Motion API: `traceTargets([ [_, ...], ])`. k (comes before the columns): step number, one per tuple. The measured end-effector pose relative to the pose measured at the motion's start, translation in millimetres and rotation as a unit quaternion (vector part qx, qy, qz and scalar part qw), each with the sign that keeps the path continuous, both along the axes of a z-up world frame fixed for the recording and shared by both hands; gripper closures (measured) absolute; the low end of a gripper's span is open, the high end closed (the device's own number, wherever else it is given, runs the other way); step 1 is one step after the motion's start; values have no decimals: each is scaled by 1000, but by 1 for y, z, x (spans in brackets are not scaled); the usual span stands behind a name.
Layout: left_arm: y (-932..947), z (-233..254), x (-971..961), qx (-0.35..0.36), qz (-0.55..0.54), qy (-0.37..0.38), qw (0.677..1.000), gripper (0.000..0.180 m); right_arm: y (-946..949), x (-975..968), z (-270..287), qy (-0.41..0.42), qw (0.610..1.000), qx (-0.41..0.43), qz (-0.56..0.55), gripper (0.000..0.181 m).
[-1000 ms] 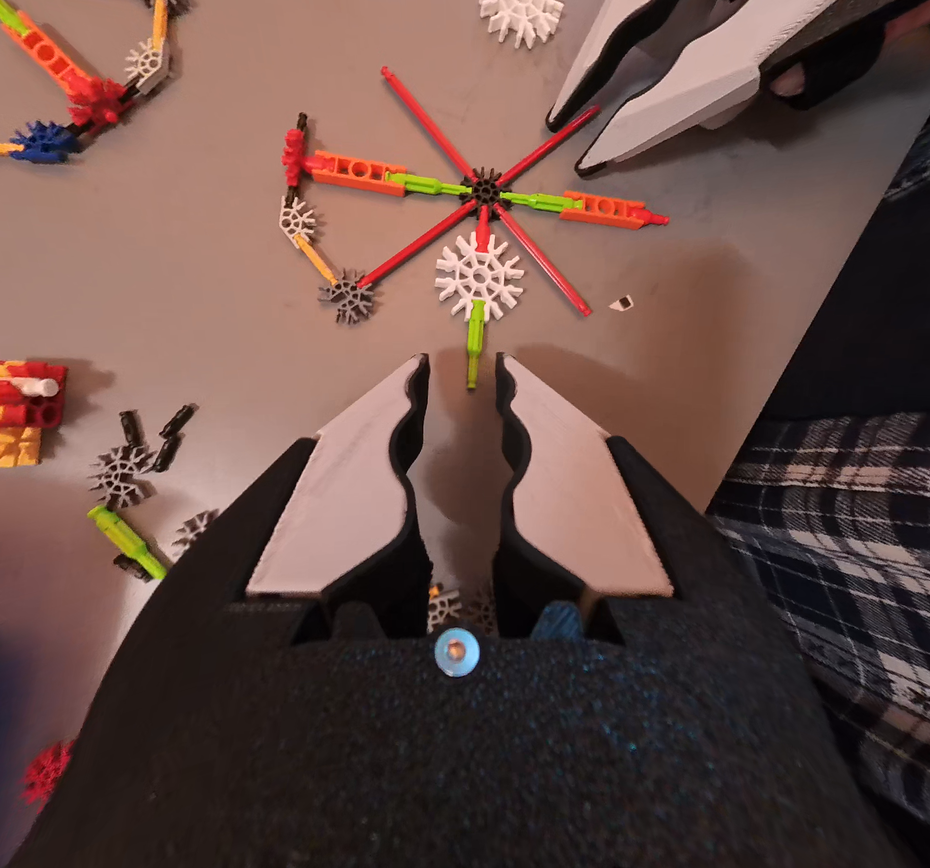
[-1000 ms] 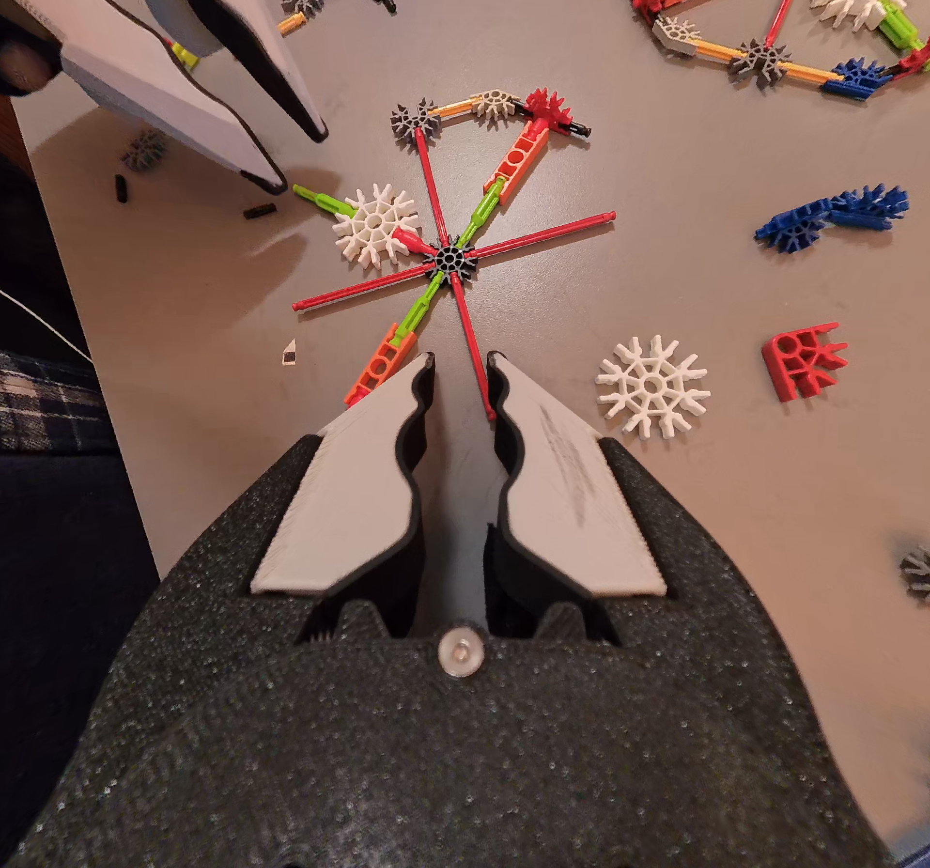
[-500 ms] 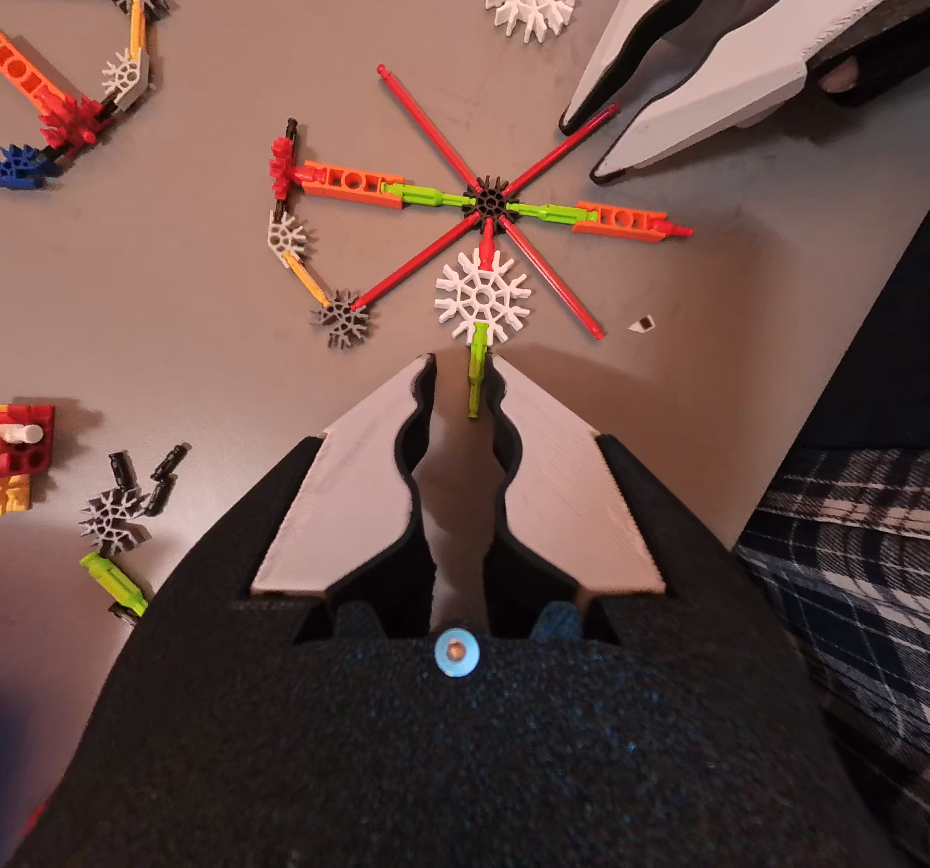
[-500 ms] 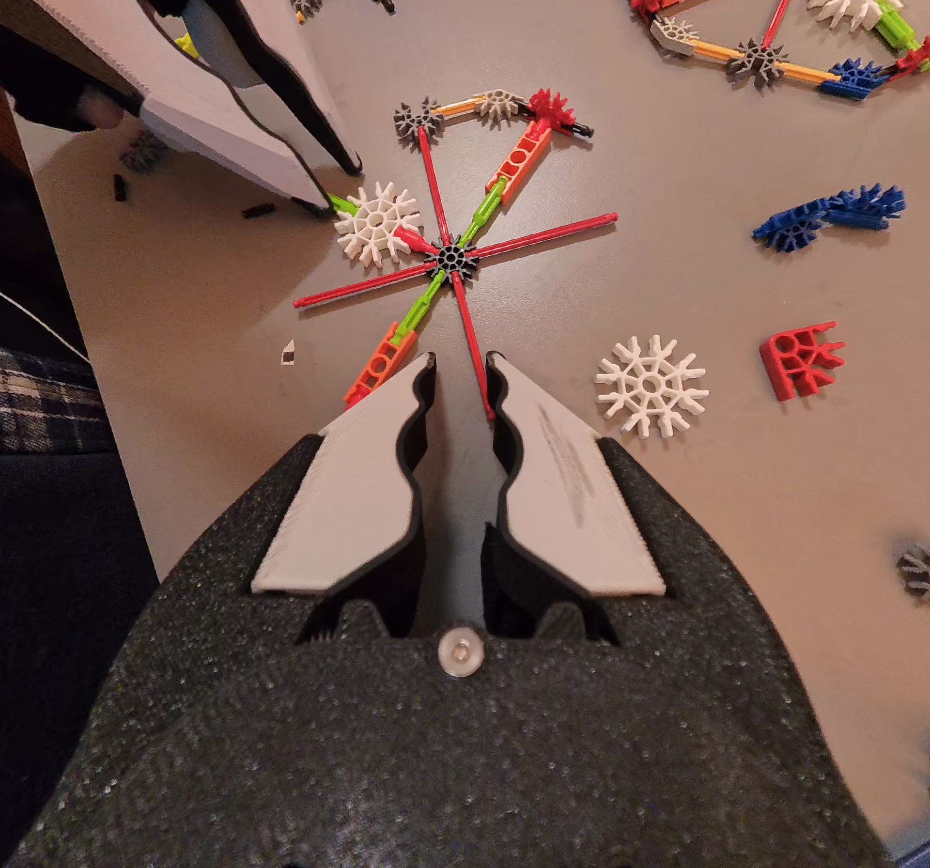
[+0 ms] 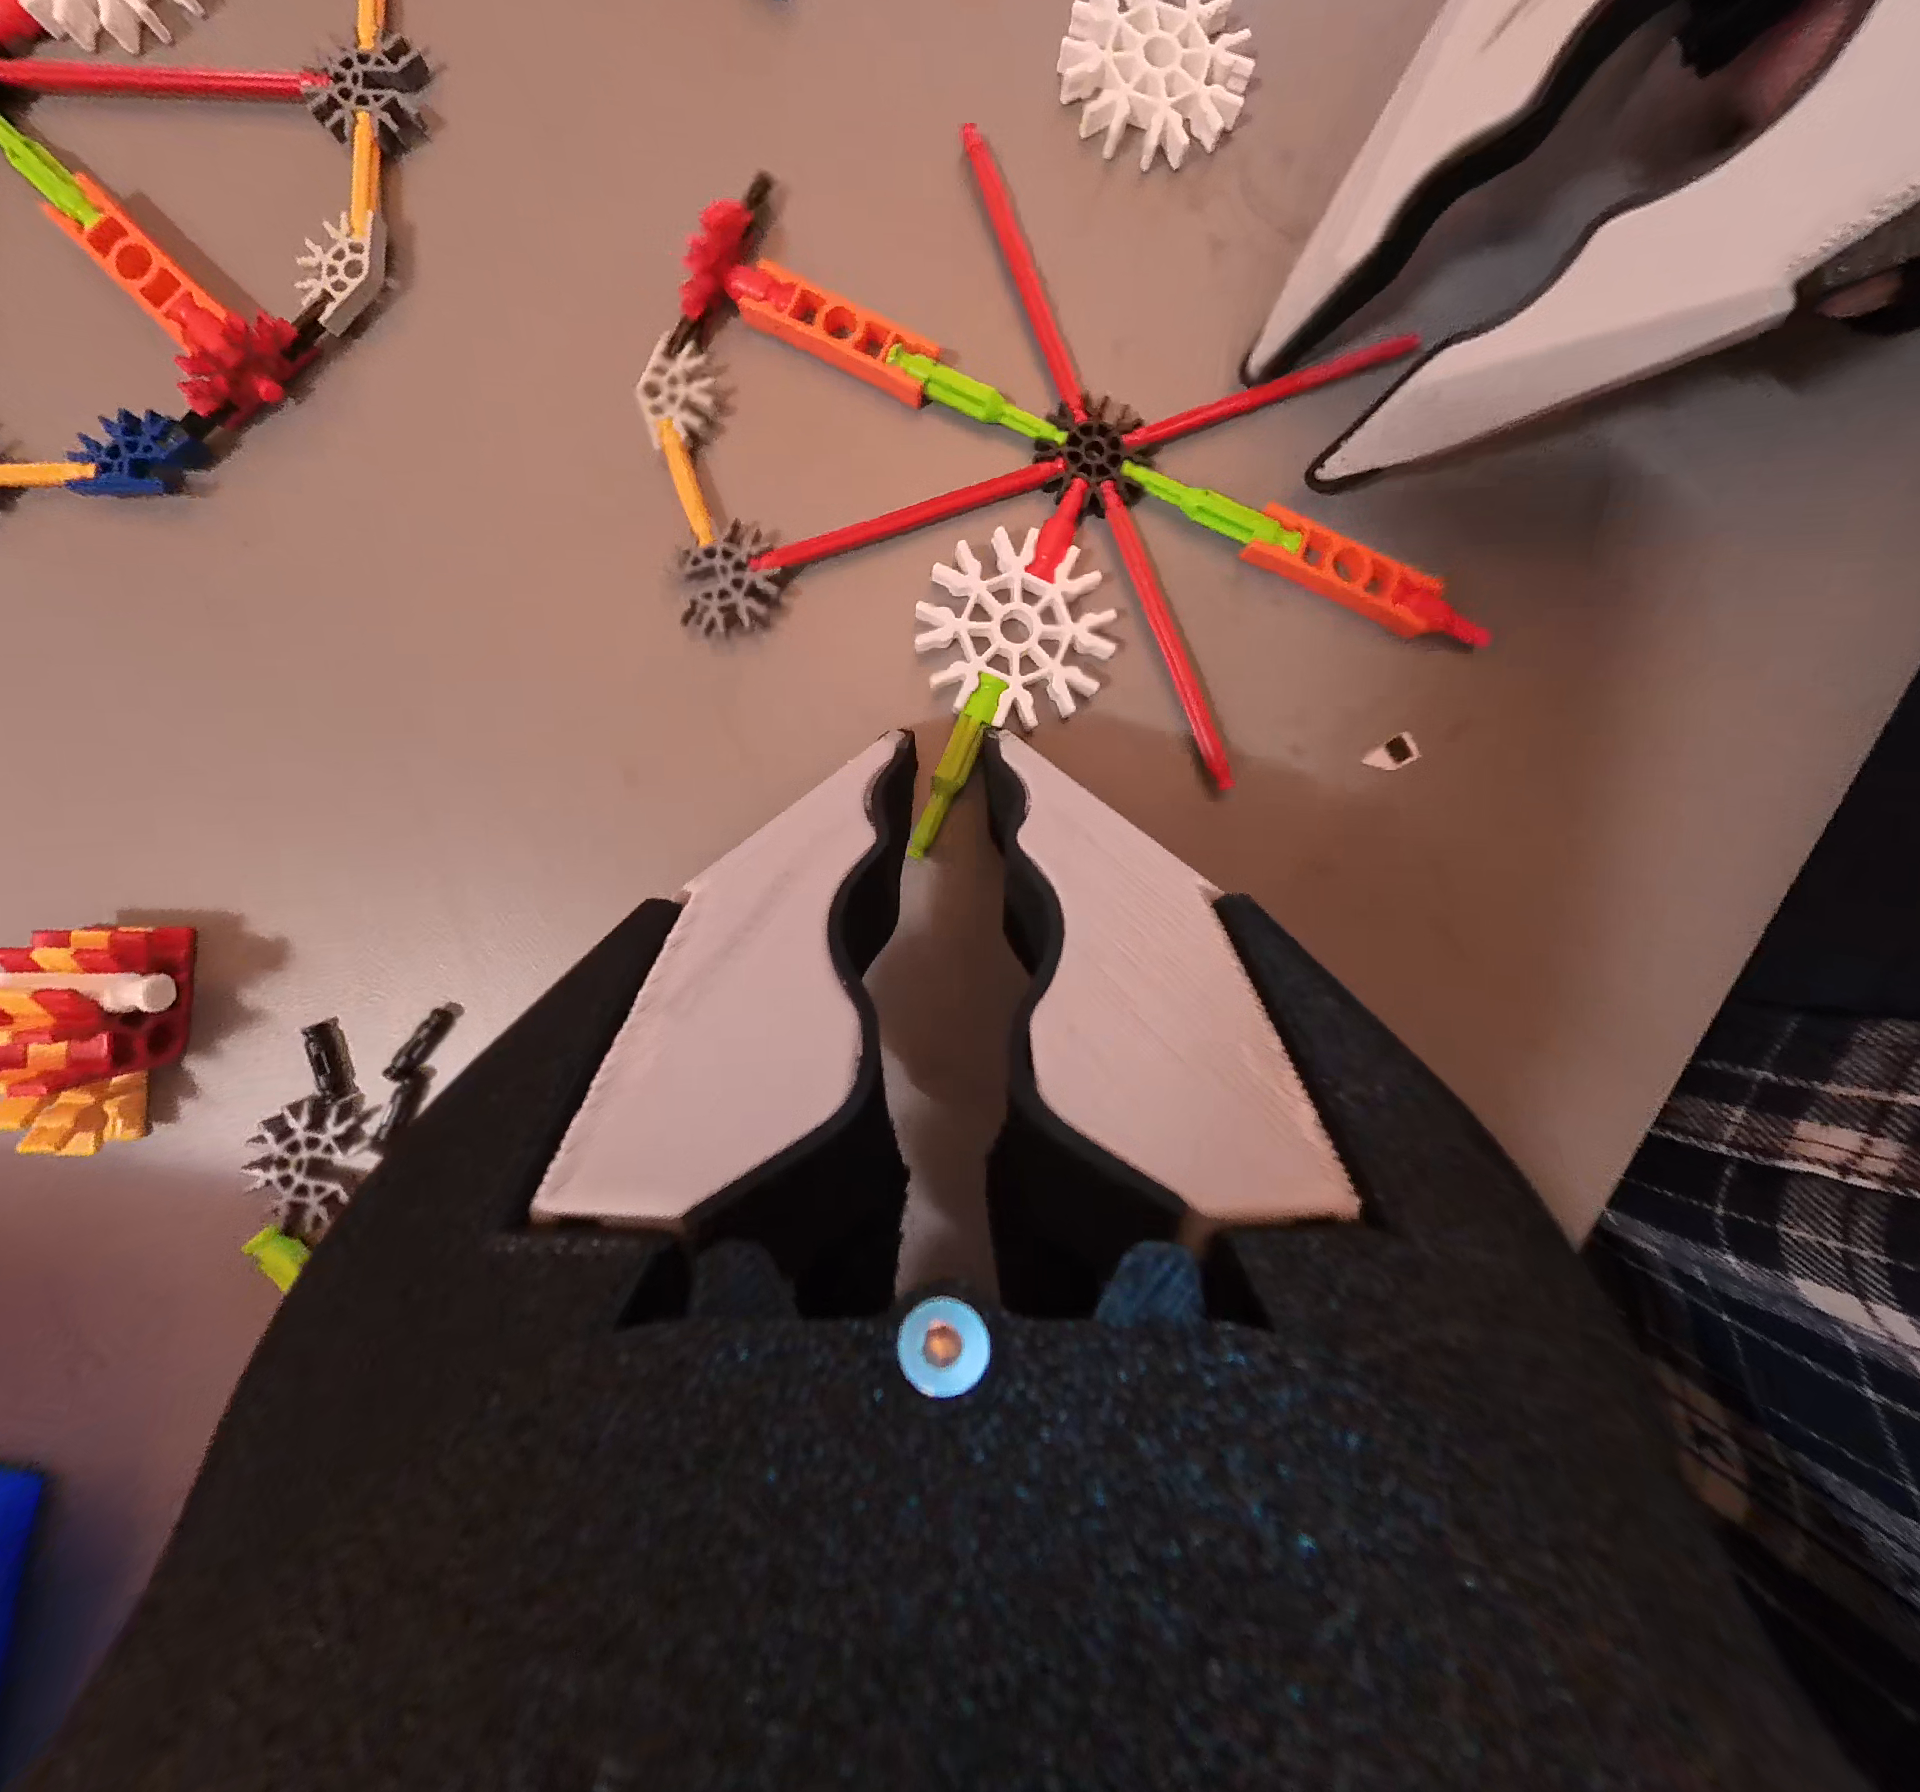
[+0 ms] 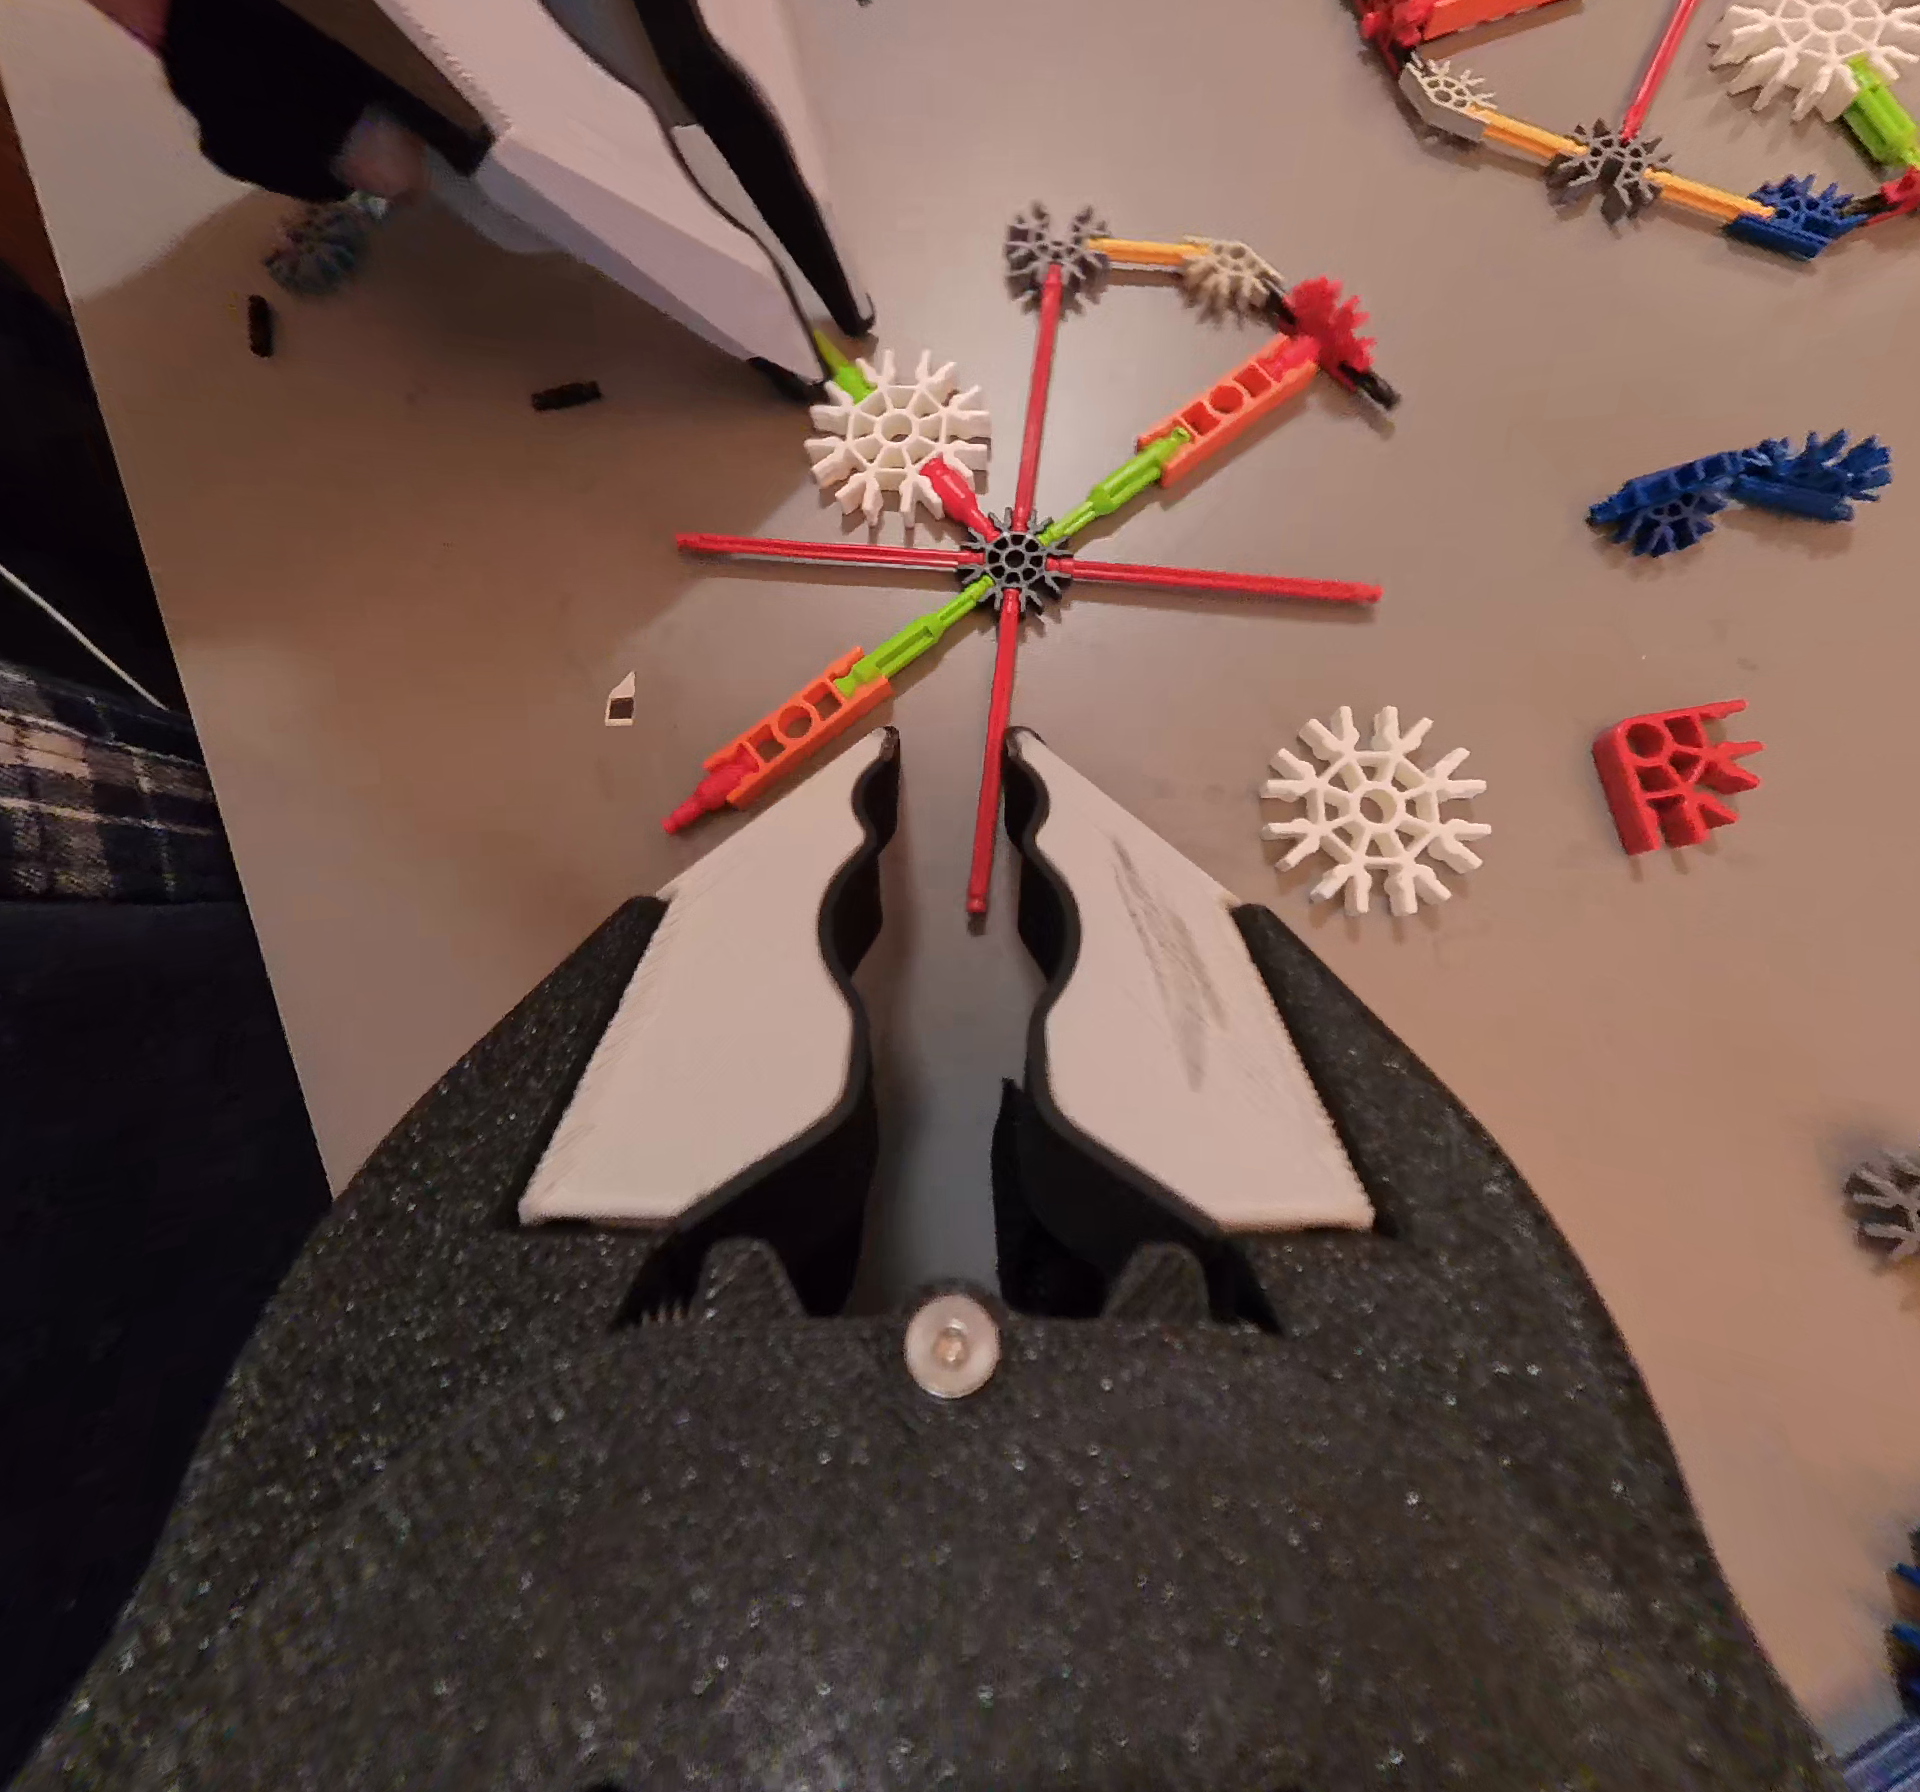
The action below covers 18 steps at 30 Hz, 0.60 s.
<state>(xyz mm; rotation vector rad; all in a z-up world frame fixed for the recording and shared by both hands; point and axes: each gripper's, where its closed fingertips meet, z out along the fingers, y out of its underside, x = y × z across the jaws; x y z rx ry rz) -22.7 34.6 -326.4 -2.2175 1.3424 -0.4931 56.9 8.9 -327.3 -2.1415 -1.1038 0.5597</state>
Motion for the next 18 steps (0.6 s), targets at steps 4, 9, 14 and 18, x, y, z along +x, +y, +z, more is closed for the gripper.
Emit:
traceTargets([
  [4,5,0,3,4,2,0,1000,168,-4,-3,0,-4,1000,6,16,167],
  [9,12,11,-8,12,22,-10,1000,164,-2,-1,6,21,1000,7,6,163],
  [14,21,23,-36,26,56,-4,998,164,0,0,9,36,999,4,-1,162],
  [18,27,37,-70,42,97,4,994,164,0,-1,7,31,1000,0,0,162],
])
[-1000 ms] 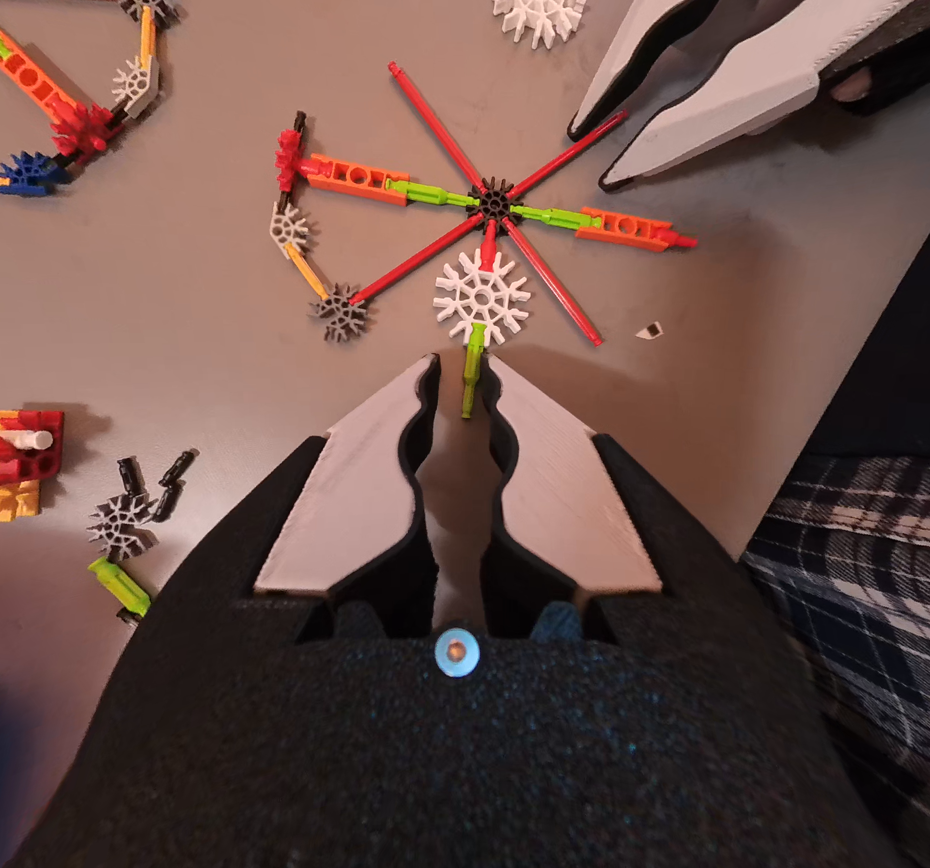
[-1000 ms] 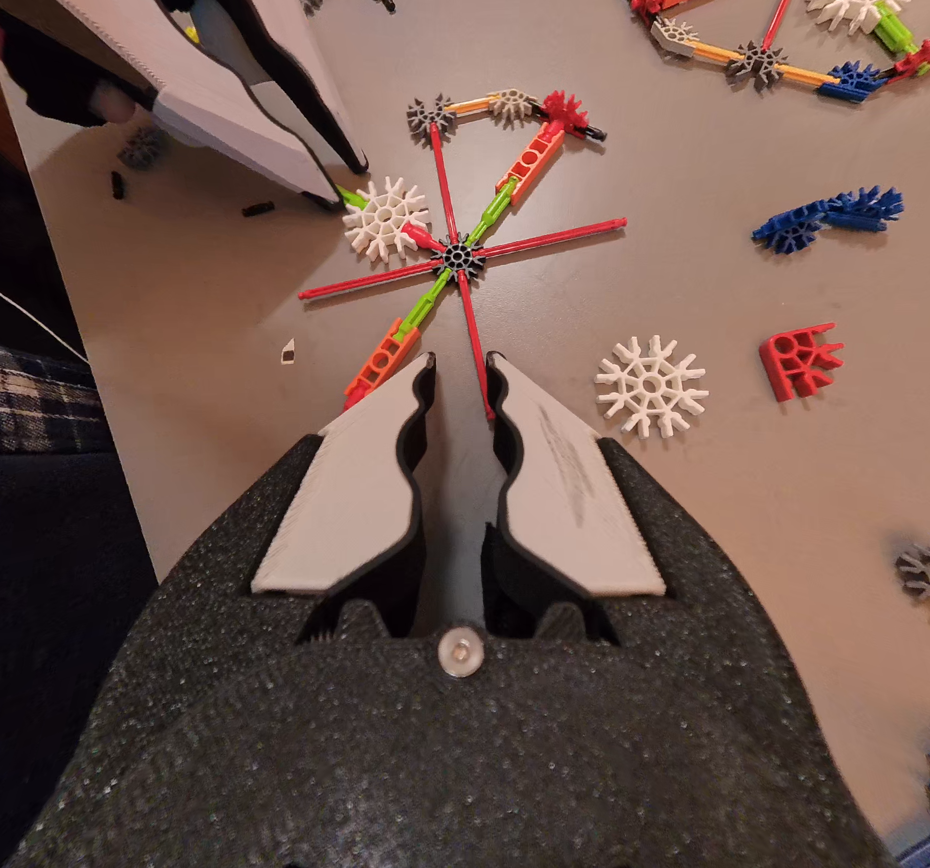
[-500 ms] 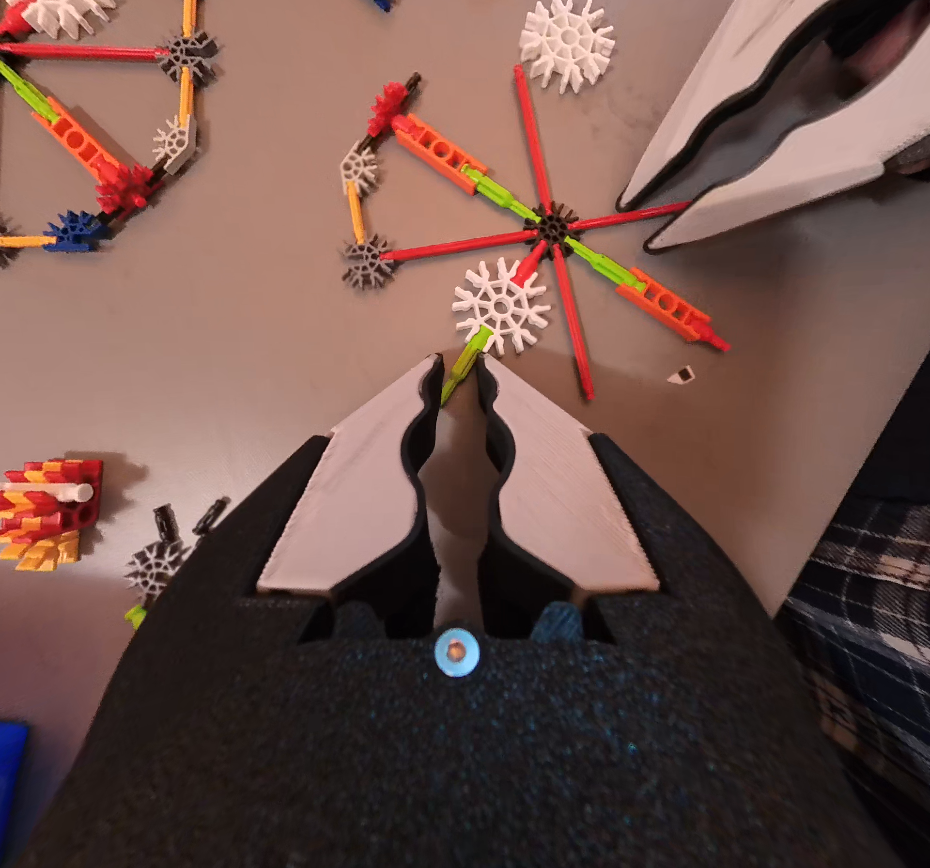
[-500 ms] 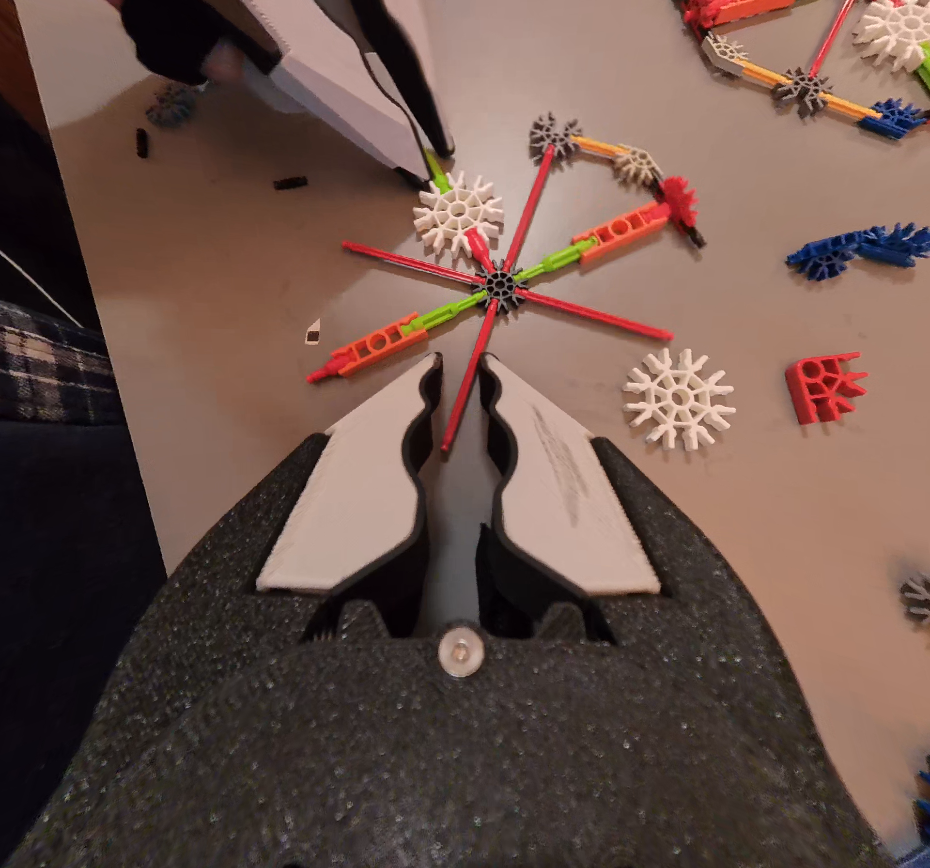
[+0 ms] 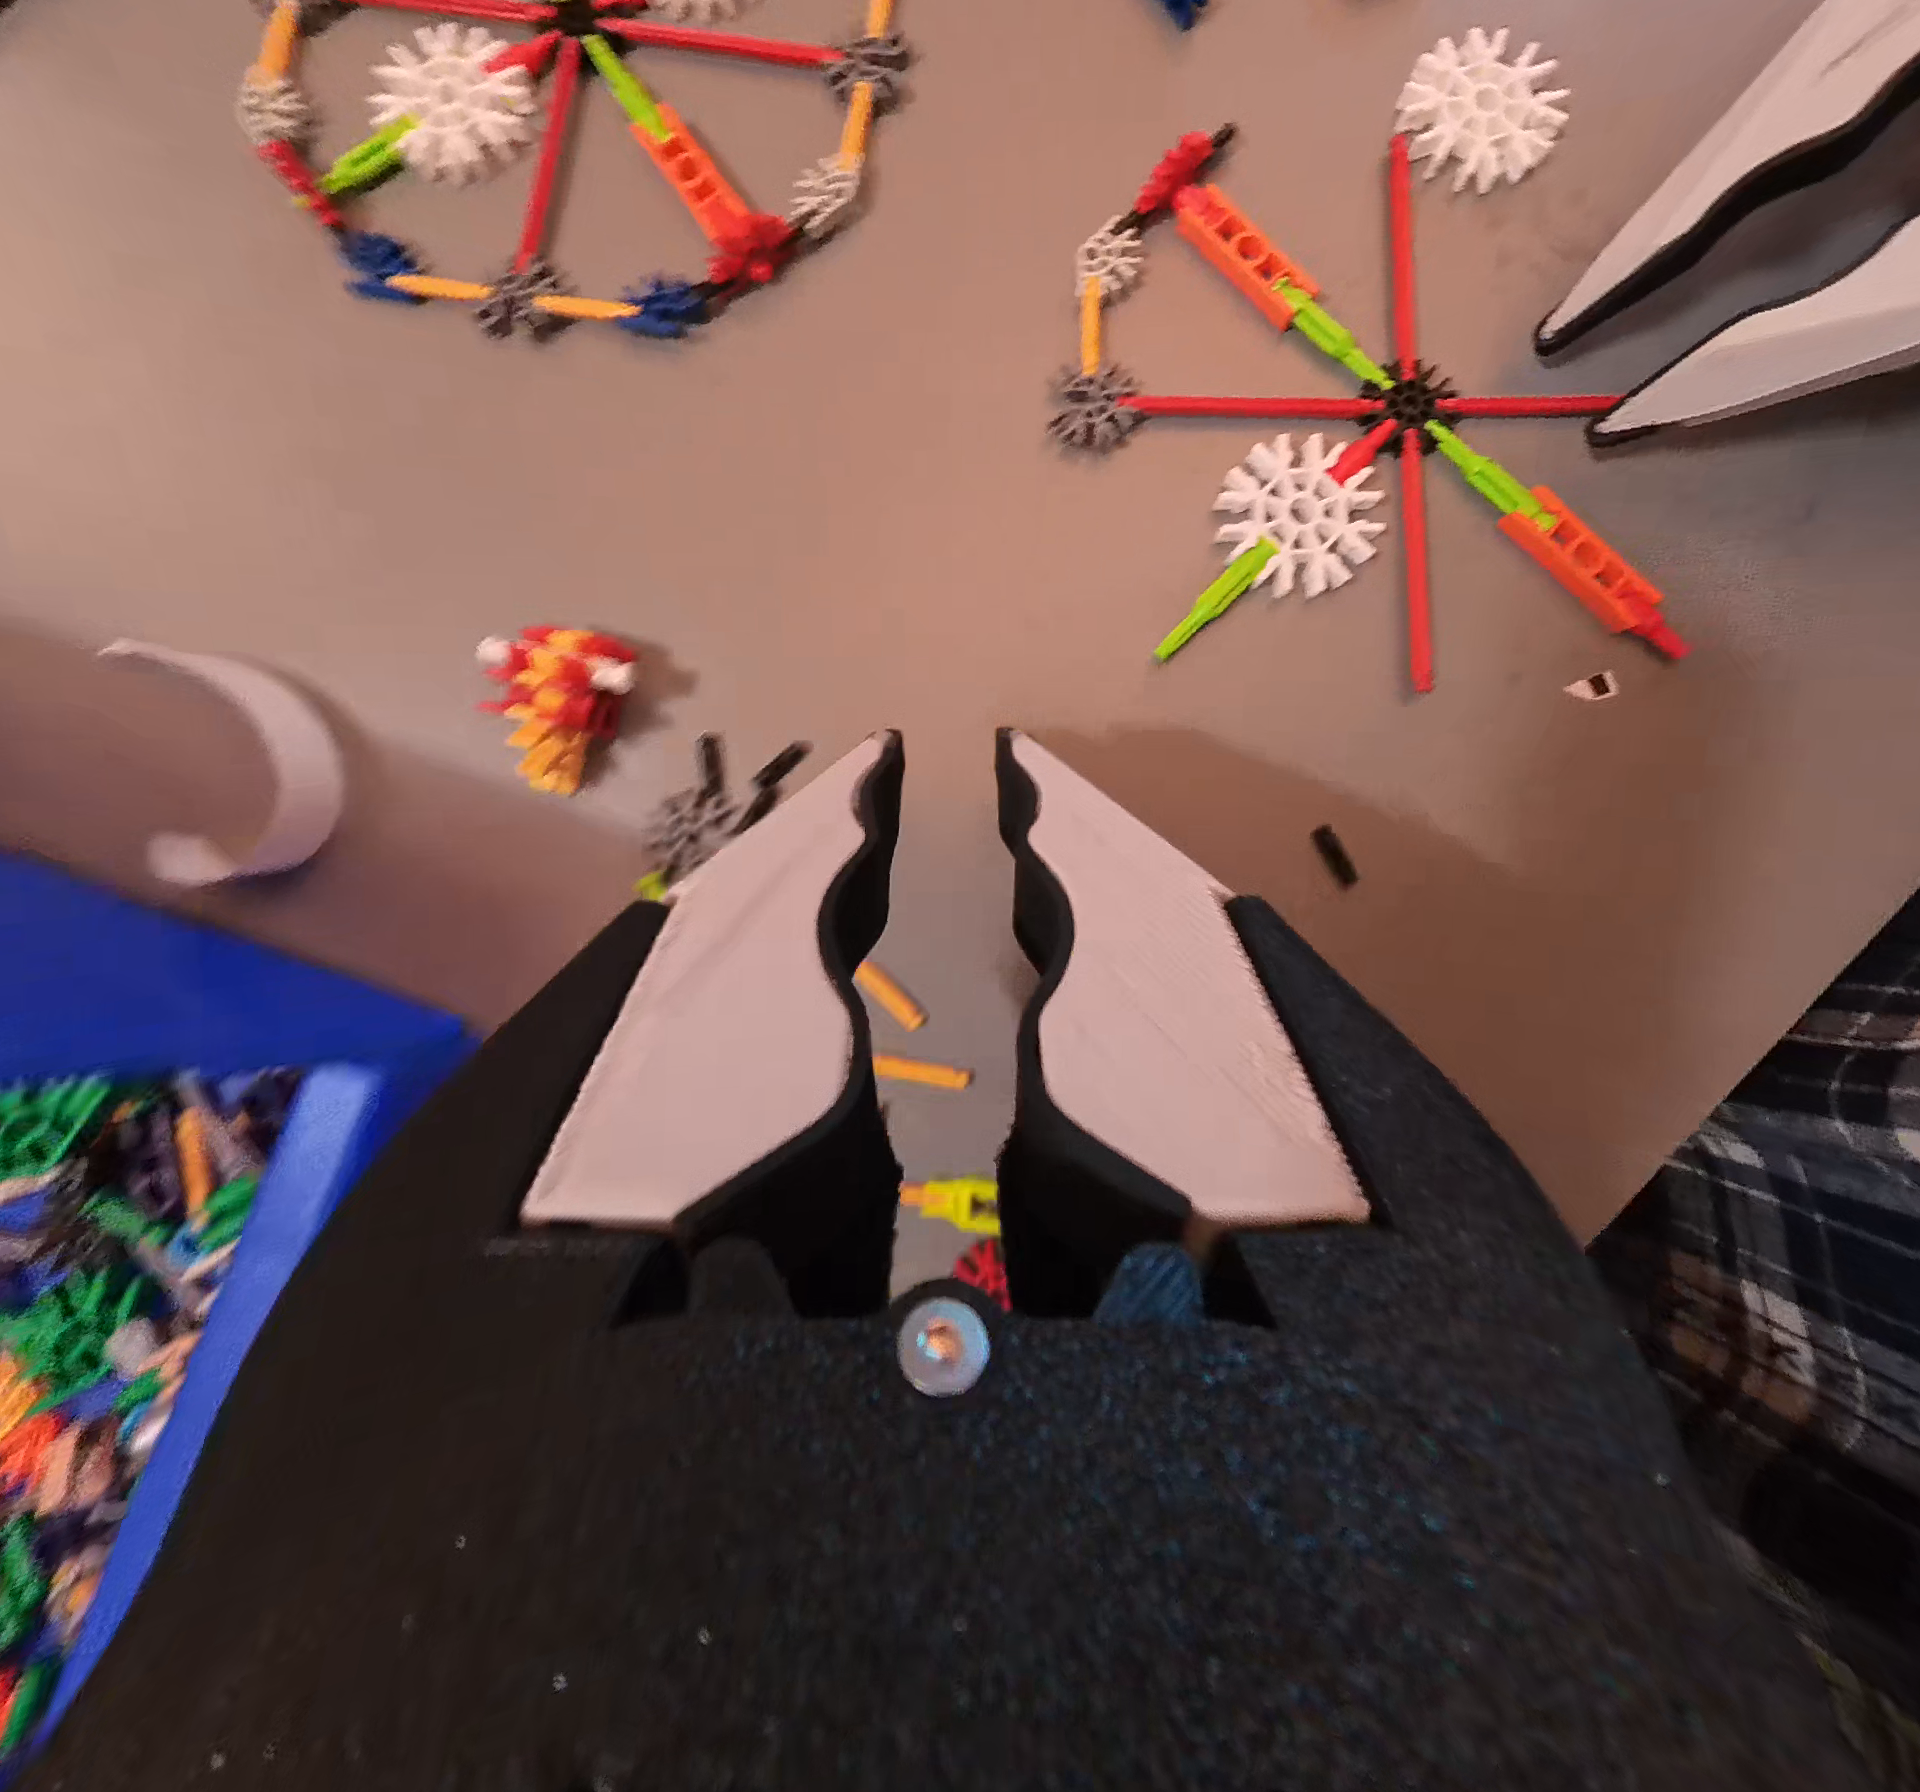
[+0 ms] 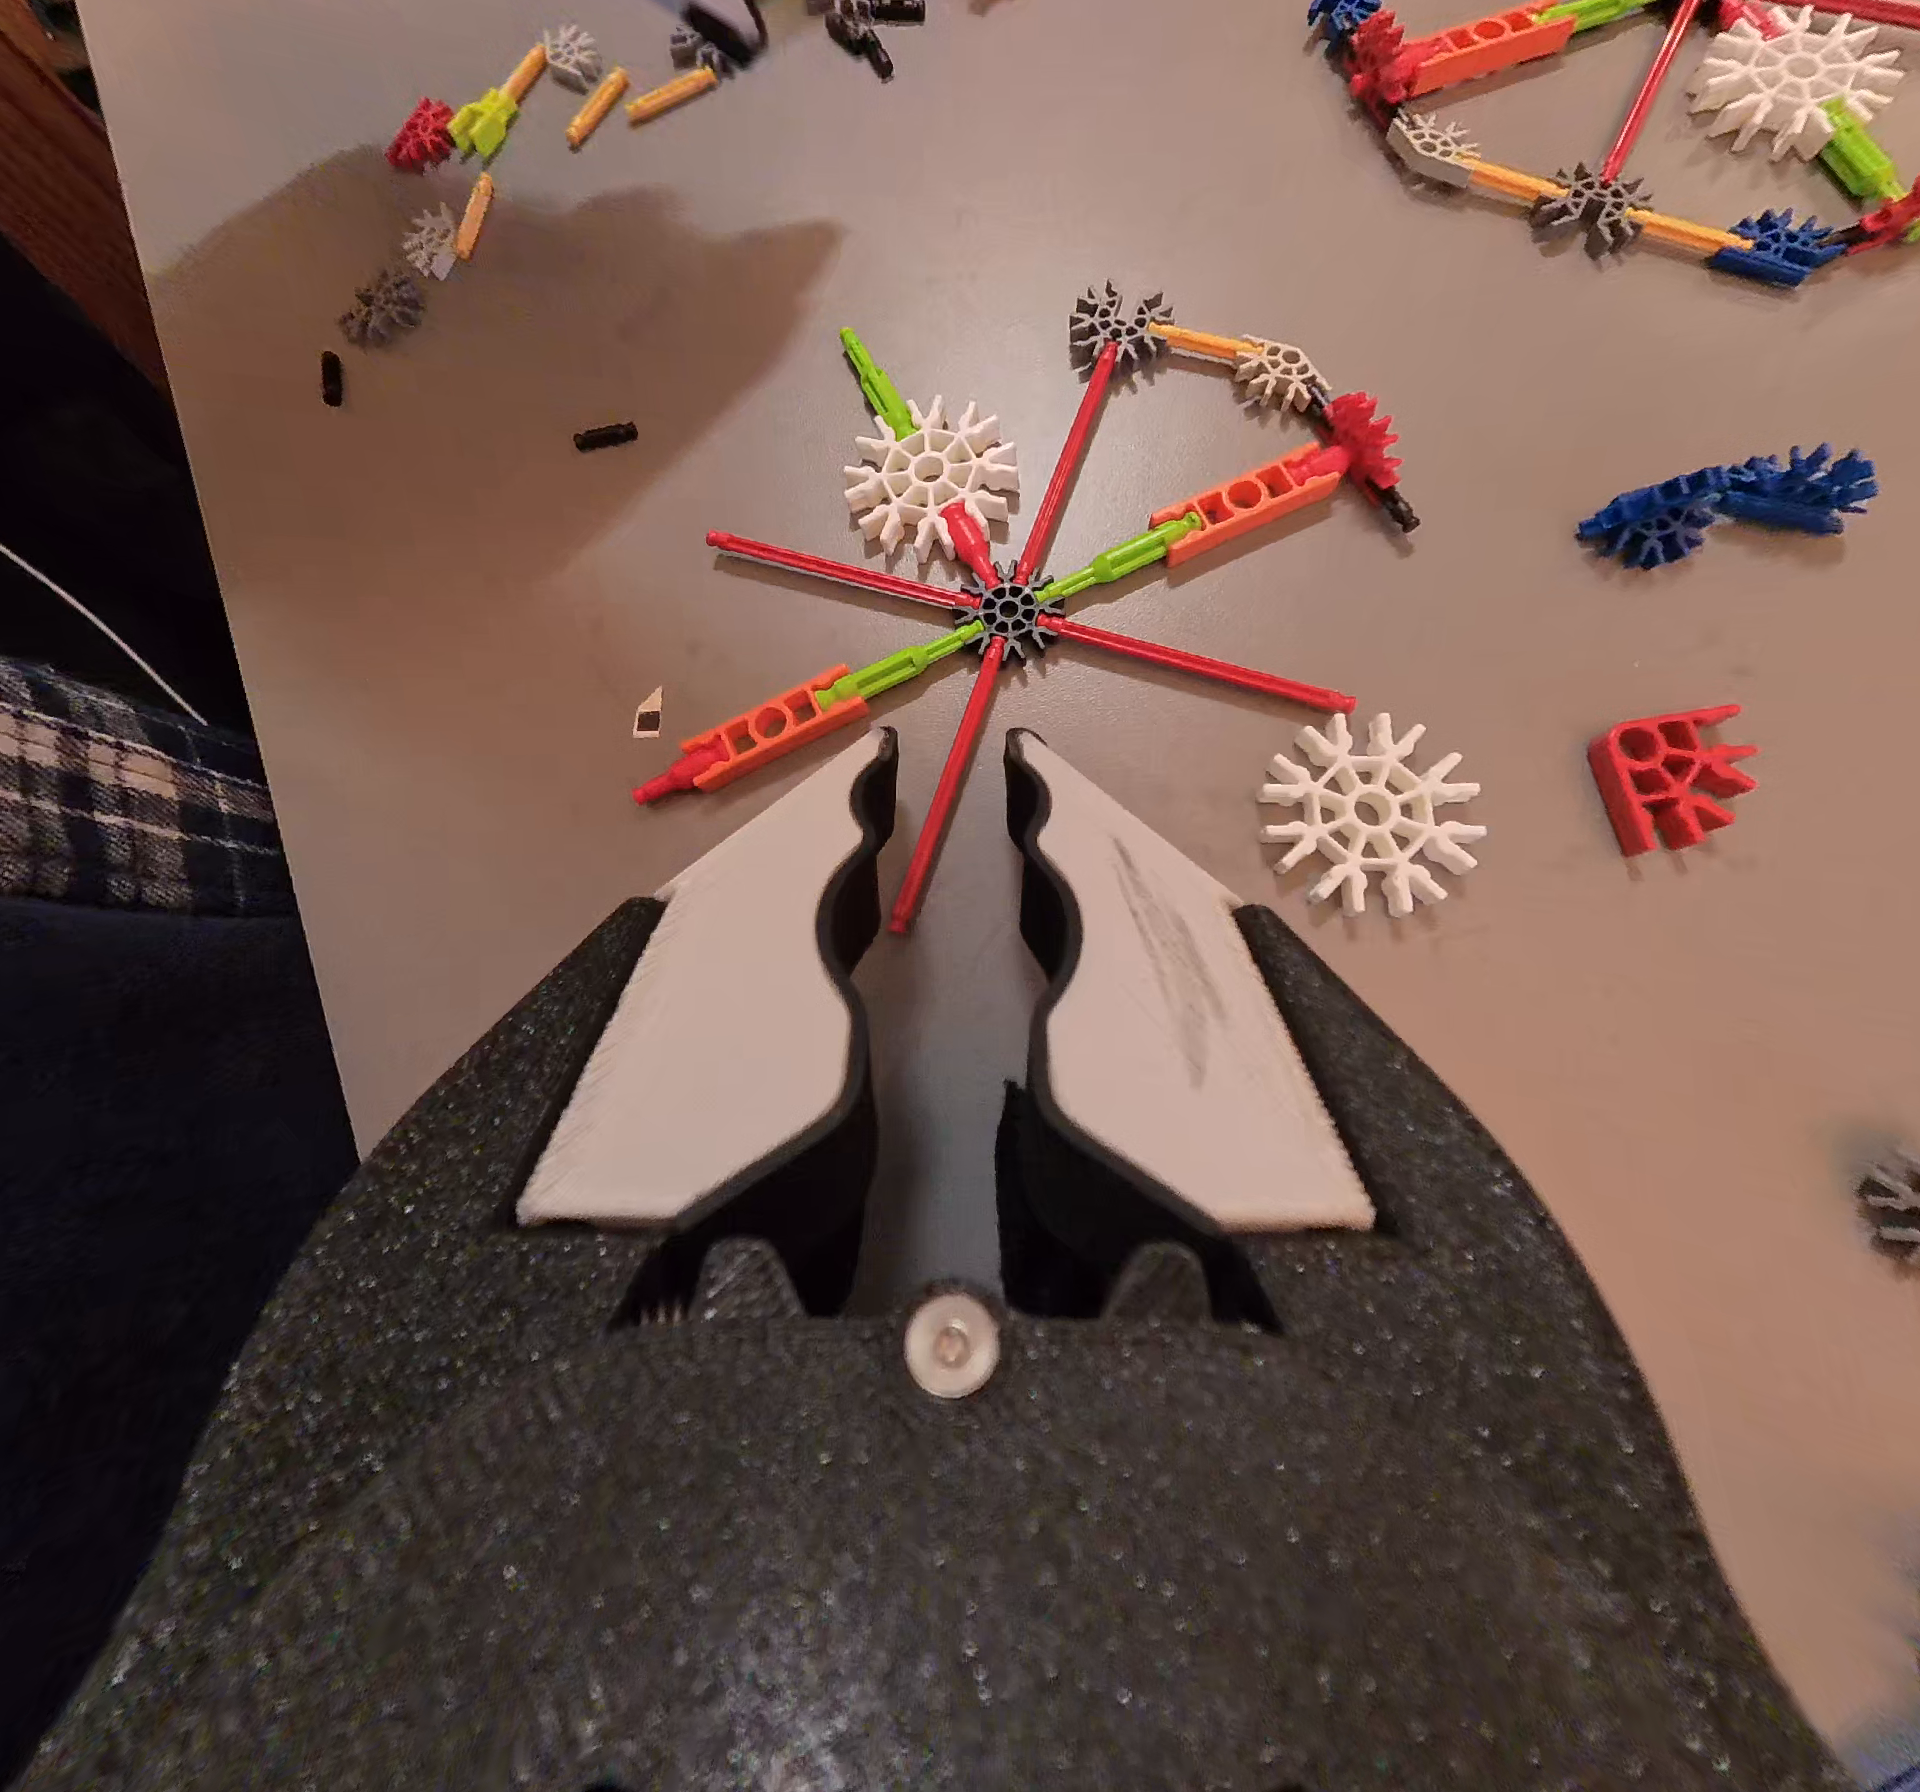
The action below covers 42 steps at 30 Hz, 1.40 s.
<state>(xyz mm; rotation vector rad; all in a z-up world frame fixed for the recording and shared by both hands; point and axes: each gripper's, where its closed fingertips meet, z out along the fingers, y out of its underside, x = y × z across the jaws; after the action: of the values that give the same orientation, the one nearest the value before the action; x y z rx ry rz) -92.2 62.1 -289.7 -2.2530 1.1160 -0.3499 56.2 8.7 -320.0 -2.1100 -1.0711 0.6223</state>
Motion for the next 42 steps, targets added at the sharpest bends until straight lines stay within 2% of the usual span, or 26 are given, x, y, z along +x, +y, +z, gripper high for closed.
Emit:
traceTargets([
  [6,-3,19,-45,10,40,7,999,163,0,0,-1,3,1000,-7,1,162],
  [27,-10,-2,10,-7,-31,1,1000,163,-17,15,5,-1,1000,26,-17,154],
  [42,-22,-2,-25,-5,12,3,1000,163,-16,17,-3,-21,1000,7,-14,154],
])
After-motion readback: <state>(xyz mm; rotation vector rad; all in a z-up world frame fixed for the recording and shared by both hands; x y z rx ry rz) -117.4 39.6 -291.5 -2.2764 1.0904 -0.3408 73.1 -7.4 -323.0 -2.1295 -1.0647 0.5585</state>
